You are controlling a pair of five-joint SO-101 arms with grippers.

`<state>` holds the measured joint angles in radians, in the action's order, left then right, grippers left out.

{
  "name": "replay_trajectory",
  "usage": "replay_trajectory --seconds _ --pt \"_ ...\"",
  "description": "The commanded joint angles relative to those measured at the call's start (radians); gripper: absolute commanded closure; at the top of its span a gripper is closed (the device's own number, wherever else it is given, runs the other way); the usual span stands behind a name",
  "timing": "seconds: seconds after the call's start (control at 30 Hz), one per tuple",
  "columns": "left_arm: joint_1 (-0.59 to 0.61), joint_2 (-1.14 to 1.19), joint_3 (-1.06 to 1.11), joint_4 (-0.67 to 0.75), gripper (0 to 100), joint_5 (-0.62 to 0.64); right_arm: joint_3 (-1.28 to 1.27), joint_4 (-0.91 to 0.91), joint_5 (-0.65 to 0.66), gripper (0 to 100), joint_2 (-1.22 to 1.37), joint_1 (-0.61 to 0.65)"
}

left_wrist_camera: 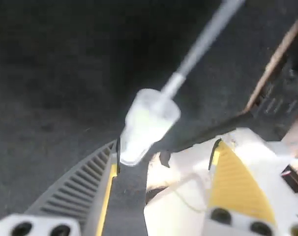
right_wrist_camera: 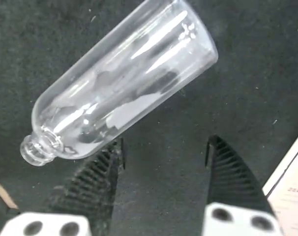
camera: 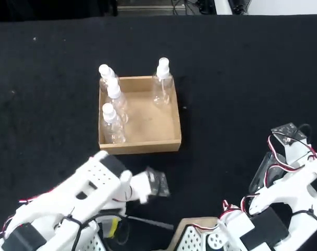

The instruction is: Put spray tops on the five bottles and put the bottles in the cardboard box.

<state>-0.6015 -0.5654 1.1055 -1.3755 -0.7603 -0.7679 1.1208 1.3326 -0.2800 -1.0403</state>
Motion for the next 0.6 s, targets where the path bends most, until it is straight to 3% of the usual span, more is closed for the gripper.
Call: replay_trajectory --seconds 0.0,0.13,0.47,0.57 --pt "-0.056 -0.012 0.050 0.110 72 -0.037 0.050 -0.021 0.000 75.0 0.001 -0.009" --pt "-0.062 -0.012 0.077 0.199 72 0.002 0.050 -0.021 0.000 75.0 0.001 -0.009" --pt "-0.064 -0.002 0.048 0.201 72 0.048 0.050 -0.021 0.000 75.0 0.001 -0.011" --pt "-0.067 -0.012 0.071 0.207 78 0.048 0.050 -0.021 0.000 75.0 0.001 -0.011"
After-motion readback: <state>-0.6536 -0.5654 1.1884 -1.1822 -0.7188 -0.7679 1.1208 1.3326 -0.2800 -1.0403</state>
